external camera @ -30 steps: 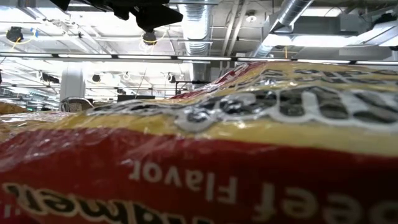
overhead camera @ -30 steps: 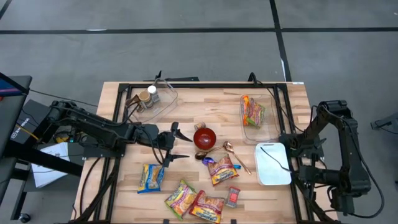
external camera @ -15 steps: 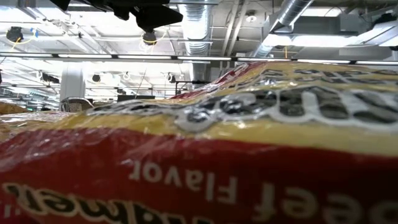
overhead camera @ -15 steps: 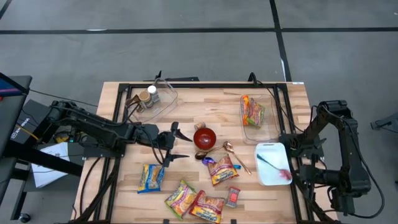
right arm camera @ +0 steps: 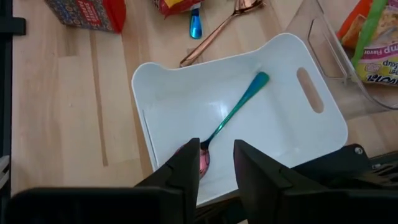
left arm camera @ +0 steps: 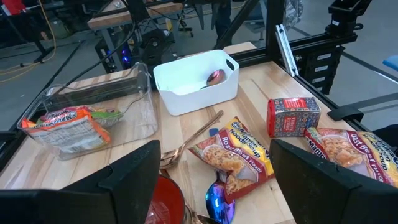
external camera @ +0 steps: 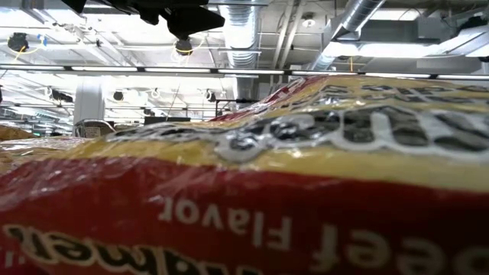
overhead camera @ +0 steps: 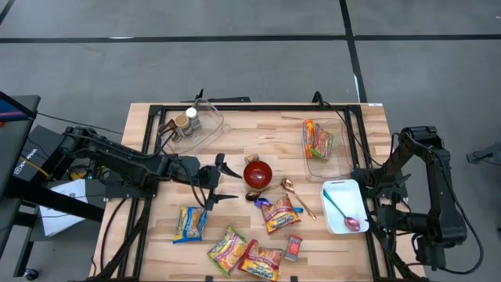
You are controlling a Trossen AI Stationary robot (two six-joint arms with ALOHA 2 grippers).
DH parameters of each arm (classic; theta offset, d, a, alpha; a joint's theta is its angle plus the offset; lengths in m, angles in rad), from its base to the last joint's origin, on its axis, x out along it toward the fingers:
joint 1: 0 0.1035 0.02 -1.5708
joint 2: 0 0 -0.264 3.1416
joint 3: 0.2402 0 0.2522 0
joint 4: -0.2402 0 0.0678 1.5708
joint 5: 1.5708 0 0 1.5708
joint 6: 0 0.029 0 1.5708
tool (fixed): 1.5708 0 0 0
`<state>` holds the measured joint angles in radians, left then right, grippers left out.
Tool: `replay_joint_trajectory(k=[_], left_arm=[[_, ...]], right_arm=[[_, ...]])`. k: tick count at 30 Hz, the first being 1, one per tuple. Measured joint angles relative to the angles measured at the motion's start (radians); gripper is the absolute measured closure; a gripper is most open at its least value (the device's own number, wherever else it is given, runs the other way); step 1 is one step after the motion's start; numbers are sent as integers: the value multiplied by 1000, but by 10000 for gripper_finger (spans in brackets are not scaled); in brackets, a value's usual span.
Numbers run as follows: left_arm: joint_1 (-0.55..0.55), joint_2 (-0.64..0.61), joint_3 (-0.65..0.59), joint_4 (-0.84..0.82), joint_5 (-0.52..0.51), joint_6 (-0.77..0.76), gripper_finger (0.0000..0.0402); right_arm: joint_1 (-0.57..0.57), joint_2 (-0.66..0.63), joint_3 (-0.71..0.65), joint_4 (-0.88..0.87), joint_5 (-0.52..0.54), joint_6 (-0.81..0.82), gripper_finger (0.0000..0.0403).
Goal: Pick & Place Food Item
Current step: Put the blue noodle pack into the right transparent bin
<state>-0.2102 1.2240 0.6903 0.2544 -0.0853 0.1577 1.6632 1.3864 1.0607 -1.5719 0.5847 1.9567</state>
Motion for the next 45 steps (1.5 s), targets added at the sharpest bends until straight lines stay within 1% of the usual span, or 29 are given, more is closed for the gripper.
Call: replay_joint_trajectory(k=[3, 7, 13, 16, 19, 25, 27, 30, 35, 38, 41, 45], left_arm=[[0, 0, 0, 0, 0, 0, 105], [0, 0, 0, 0, 1, 4, 105], [0, 0, 0, 0, 3, 21, 105], [0, 0, 0, 0, 3, 21, 105], [0, 0, 0, 0, 3, 21, 105], [0, 0, 0, 0, 2, 21, 105], [0, 0, 0, 0, 2, 20, 105], [0, 0, 0, 1, -2, 21, 105], [7, 0, 0, 1, -2, 26, 105], [10, 0, 0, 1, -2, 25, 105], [10, 0, 0, 1, -2, 25, 105], [10, 0, 0, 1, -1, 26, 105]], right_arm=[[0, -8, 0, 1, 15, -25, 311], [-18, -64, 0, 1, 83, -89, 311], [-124, -201, 0, 1, 197, -259, 312], [-183, -247, 0, 1, 262, -328, 312], [-229, -264, 0, 16, 333, -392, 312], [-333, -263, 0, 27, 445, -434, 312], [-371, -263, 0, 57, 492, -477, 312], [-431, -262, 0, 158, 539, -620, 312], [-552, -248, 0, 401, 617, -986, 312], [-620, -248, 0, 517, 630, -1172, 312], [-685, -248, 0, 588, 647, -1303, 312], [-769, -244, 0, 650, 646, -1440, 312]])
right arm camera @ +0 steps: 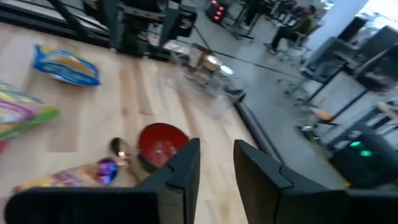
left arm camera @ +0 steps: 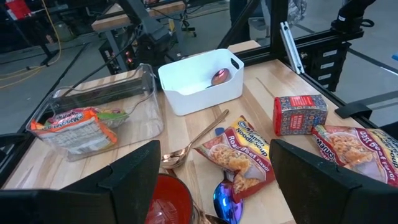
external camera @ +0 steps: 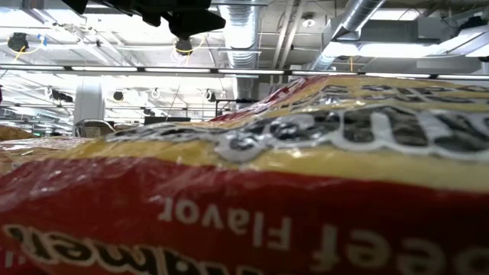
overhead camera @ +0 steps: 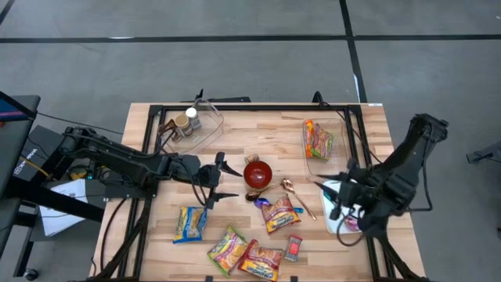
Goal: Pick & Place Food Item
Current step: Put the blue noodle pack into the right transparent bin
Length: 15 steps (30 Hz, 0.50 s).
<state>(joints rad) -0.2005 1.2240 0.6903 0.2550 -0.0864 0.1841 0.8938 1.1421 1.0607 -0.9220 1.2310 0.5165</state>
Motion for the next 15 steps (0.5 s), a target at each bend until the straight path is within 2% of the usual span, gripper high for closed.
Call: replay_joint_trajectory(k=[3, 7, 12, 15], left_arm=[[0, 0, 0, 0, 0, 2, 105], [0, 0, 0, -3, 10, 17, 105], [-7, 0, 1, -29, 33, 21, 105], [-20, 0, 1, -92, 32, 20, 105]], right_arm=[[-59, 26, 0, 56, -17, -104, 312], [-130, 68, 0, 196, -91, -270, 312], [-220, 142, 0, 434, -295, -534, 312], [-270, 173, 0, 501, -396, -615, 312]])
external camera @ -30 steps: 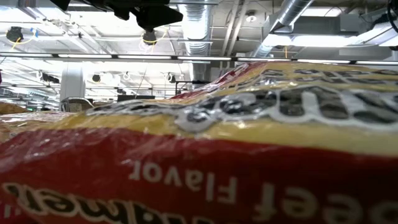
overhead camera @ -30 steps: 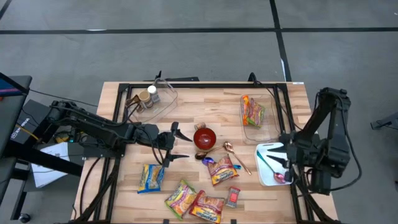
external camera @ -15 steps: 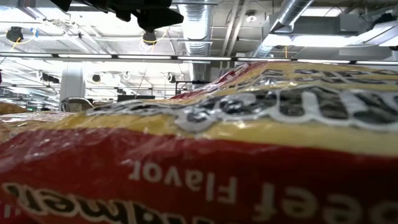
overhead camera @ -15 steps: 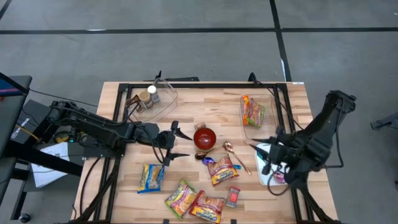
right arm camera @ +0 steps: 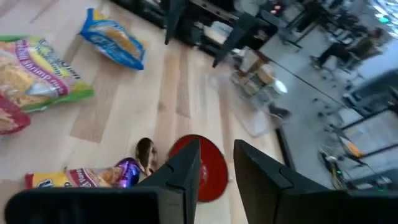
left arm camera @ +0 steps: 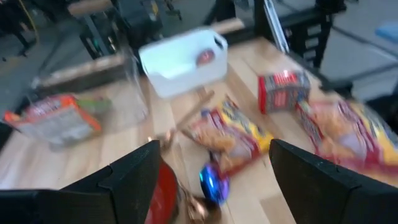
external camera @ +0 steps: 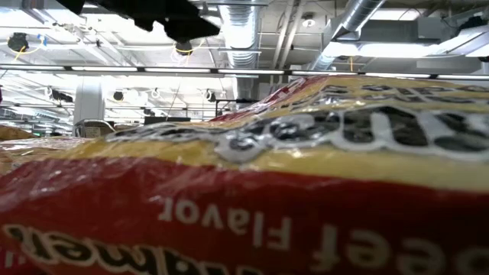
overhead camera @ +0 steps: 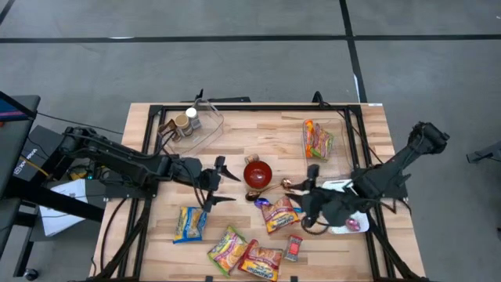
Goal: Pick & Place Food Item
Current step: Put the blue noodle pack into the right transparent bin
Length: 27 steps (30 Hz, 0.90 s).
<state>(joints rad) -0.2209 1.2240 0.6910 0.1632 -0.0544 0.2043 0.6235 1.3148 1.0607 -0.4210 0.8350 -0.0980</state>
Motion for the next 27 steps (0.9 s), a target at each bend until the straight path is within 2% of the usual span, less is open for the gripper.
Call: replay_joint_trajectory(k=[6, 11, 20, 27], left_arm=[[-36, -1, 0, -203, -67, -61, 105], [-47, -44, 0, -330, -100, -176, 105], [-84, -127, 0, -456, -108, -450, 105], [-124, -116, 0, -636, -229, -656, 105]], right_arm=[[-101, 16, 0, 14, -140, -15, 312], [-152, 16, 0, 38, -236, -17, 312], [-153, 15, 0, -8, -262, -17, 312], [-153, 13, -1, -14, -261, -17, 312]])
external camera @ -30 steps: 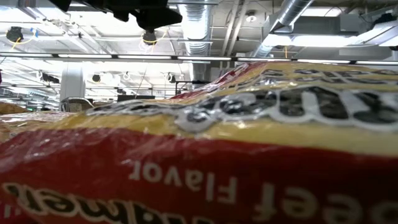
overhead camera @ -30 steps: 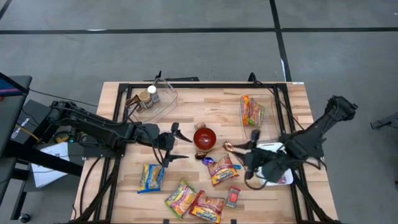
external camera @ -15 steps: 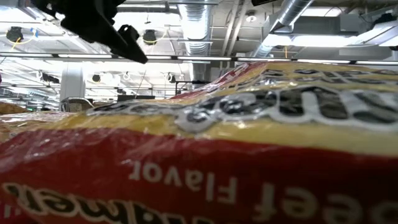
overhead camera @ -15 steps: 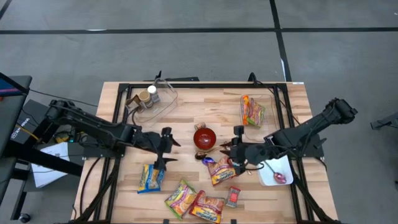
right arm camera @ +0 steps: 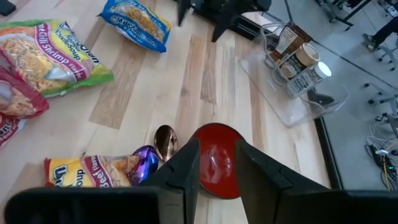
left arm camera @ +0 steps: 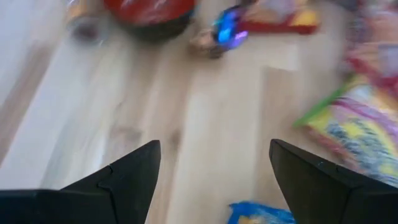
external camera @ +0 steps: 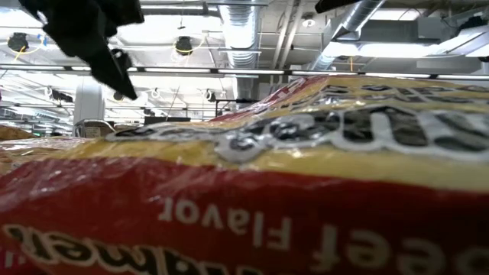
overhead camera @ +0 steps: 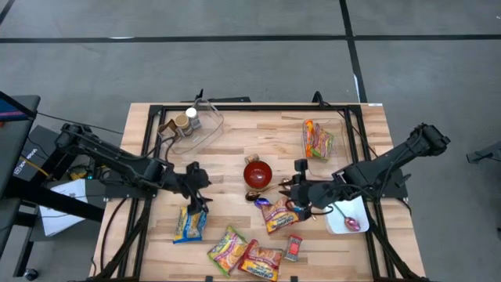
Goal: Pick & Place Food Item
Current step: Put the blue noodle pack into the right transparent bin
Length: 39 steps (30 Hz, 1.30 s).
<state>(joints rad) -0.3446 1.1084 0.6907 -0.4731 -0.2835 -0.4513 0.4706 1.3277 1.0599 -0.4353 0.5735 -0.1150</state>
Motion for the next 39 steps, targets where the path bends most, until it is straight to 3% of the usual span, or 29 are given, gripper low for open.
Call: replay_joint_trajectory(k=[4, 14, 22, 31, 35, 39], left_arm=[[-7, 3, 0, -68, -43, -115, 105], [-89, 97, 0, -139, -35, -392, 105], [-164, 197, 0, -123, -13, -574, 105], [-206, 319, 0, -57, 62, -673, 107], [-205, 327, 0, -53, 67, -683, 140], [-204, 314, 0, -33, 50, -664, 213]], right_arm=[[0, 0, 0, -8, 2, -6, 312], [-18, -2, 0, -6, 3, -89, 312], [-61, -37, 1, -2, 3, -154, 312], [-120, -60, 0, 12, -1, -227, 312], [-150, -60, 0, 33, -31, -260, 312], [-181, -60, 0, 58, -83, -278, 312]])
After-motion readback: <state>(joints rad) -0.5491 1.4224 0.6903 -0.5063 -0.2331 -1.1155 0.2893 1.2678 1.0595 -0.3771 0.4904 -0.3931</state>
